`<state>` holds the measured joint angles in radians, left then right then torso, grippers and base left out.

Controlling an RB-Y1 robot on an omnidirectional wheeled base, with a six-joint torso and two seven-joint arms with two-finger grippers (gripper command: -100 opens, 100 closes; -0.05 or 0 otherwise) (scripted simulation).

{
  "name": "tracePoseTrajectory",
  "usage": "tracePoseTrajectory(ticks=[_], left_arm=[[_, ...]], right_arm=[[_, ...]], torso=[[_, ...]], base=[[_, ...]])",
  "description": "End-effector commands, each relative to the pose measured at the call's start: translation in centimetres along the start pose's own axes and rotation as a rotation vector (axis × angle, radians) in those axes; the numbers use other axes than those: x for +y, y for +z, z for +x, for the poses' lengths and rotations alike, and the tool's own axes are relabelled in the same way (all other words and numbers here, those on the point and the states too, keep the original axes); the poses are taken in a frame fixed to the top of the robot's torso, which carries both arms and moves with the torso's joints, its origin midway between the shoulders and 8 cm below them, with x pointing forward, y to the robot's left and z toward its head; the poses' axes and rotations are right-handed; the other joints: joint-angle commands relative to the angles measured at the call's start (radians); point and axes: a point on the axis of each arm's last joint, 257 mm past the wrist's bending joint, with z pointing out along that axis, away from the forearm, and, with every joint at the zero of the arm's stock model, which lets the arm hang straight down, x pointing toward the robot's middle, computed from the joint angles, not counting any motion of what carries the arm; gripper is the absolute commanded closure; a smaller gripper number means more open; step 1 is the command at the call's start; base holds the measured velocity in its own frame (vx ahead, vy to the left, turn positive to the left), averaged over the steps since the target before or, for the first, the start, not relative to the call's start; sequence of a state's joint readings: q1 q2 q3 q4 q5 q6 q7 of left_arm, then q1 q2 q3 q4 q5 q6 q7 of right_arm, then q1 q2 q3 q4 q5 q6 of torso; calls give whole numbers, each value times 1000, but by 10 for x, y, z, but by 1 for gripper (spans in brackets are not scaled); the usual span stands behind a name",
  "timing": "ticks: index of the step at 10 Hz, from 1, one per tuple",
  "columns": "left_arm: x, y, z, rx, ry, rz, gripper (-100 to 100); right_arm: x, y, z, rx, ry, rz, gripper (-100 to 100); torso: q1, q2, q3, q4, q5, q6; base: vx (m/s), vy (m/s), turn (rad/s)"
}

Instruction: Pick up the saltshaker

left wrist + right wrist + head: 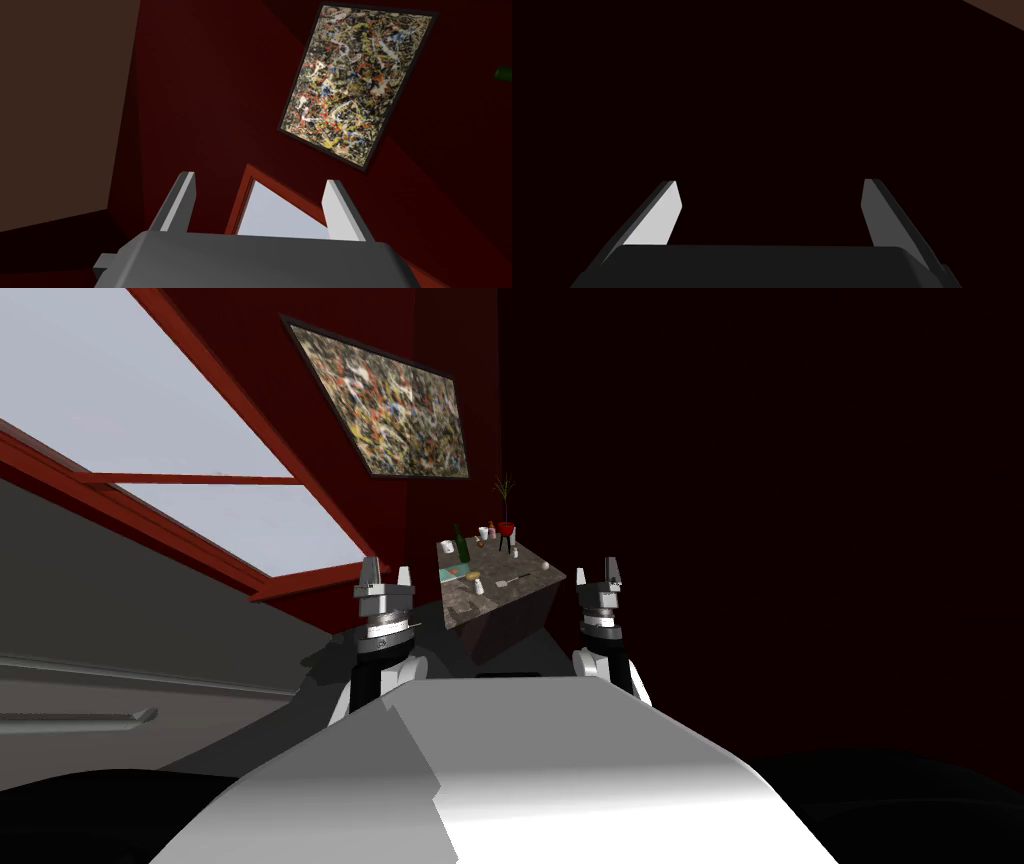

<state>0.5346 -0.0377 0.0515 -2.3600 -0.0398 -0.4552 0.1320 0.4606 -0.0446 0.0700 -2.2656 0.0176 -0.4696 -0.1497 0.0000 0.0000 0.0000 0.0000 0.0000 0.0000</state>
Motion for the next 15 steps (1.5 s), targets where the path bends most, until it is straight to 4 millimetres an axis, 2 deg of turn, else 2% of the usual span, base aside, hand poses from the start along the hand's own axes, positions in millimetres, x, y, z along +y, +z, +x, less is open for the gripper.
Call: tracePoseTrajectory(ticks=[1,7,15], left_arm=[[3,0,5,35,19,-7,-100],[38,-6,24,180,151,-64,-100],[115,-24,34,302,395,-174,-100]], right_arm=[[0,0,0,0,0,0,0],[0,0,0,0,0,0,0],[0,0,0,0,0,0,0]], torso=[[0,0,0,0,0,0],[0,-1,-1,0,0,0],[-1,-2,-1,0,0,0]], base=[[0,0,0],[12,-6,-25],[24,-12,-43]])
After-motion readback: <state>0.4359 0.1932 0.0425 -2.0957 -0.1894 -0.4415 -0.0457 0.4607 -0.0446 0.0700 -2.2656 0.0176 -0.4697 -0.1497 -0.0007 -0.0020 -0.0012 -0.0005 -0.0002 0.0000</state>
